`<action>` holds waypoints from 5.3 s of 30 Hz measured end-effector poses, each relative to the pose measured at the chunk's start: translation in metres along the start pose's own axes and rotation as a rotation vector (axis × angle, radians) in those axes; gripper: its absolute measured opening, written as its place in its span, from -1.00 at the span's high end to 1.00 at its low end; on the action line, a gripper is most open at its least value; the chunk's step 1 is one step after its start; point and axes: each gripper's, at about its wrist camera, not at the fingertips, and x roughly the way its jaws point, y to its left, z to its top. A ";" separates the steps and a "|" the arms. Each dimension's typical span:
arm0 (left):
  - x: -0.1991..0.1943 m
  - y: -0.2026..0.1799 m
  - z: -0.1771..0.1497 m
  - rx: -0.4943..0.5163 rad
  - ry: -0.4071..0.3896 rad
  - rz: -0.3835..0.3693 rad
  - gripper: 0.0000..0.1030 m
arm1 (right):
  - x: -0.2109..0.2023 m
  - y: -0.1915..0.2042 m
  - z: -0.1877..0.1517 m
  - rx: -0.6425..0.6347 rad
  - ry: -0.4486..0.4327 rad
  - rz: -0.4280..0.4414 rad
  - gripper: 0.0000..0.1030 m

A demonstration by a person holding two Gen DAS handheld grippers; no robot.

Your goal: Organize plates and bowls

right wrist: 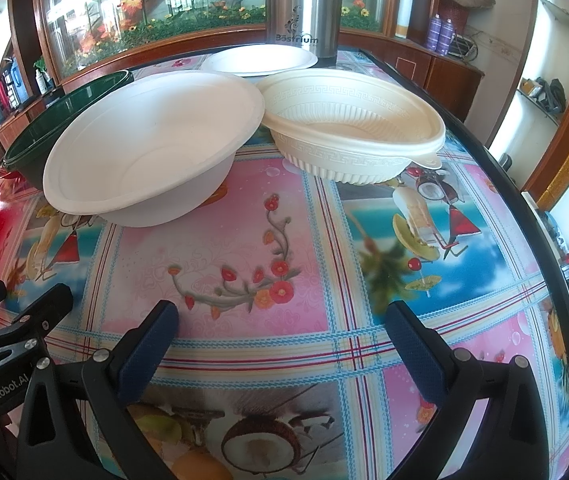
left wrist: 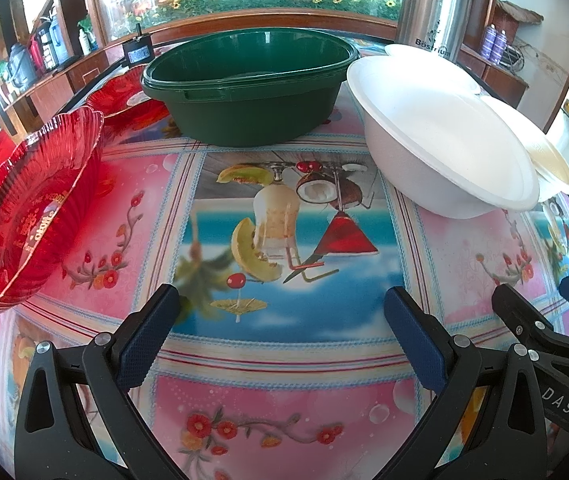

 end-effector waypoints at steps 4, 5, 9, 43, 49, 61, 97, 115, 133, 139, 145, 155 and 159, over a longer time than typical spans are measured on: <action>-0.011 0.007 -0.003 0.040 -0.022 0.023 -1.00 | -0.009 0.010 0.001 -0.030 -0.009 0.001 -0.99; -0.016 0.009 -0.005 0.038 -0.028 0.017 -1.00 | -0.013 0.013 0.001 -0.043 -0.013 -0.001 -0.99; -0.036 0.025 -0.011 0.025 -0.052 0.005 -0.99 | -0.029 0.020 -0.004 -0.056 -0.019 0.039 -0.99; -0.043 0.300 0.027 -0.303 0.042 0.061 -0.99 | -0.012 0.234 0.070 -0.292 0.116 0.473 -0.35; -0.035 0.313 0.031 -0.351 0.051 0.063 -0.99 | -0.005 0.242 0.075 -0.309 0.145 0.485 -0.17; -0.004 0.319 0.029 -0.397 0.155 -0.012 0.74 | 0.004 0.253 0.074 -0.350 0.180 0.530 0.73; -0.106 0.304 -0.039 -0.297 -0.001 0.062 0.75 | -0.067 0.268 0.014 -0.518 0.005 0.450 0.67; -0.086 0.316 -0.077 -0.341 0.042 0.070 0.74 | -0.051 0.289 -0.022 -0.560 0.071 0.440 0.62; -0.088 0.322 -0.072 -0.314 0.018 0.140 -0.01 | -0.052 0.276 -0.020 -0.503 0.122 0.519 0.24; -0.095 0.318 -0.056 -0.291 0.004 0.151 -0.01 | -0.055 0.266 -0.004 -0.485 0.108 0.518 0.20; -0.105 0.307 -0.029 -0.274 -0.029 0.131 -0.01 | -0.055 0.258 0.023 -0.462 0.091 0.520 0.10; -0.098 0.287 0.034 -0.249 -0.047 0.100 -0.01 | -0.045 0.250 0.088 -0.419 0.074 0.551 0.09; -0.087 0.279 0.063 -0.226 -0.044 0.108 -0.01 | -0.033 0.251 0.117 -0.395 0.078 0.569 0.09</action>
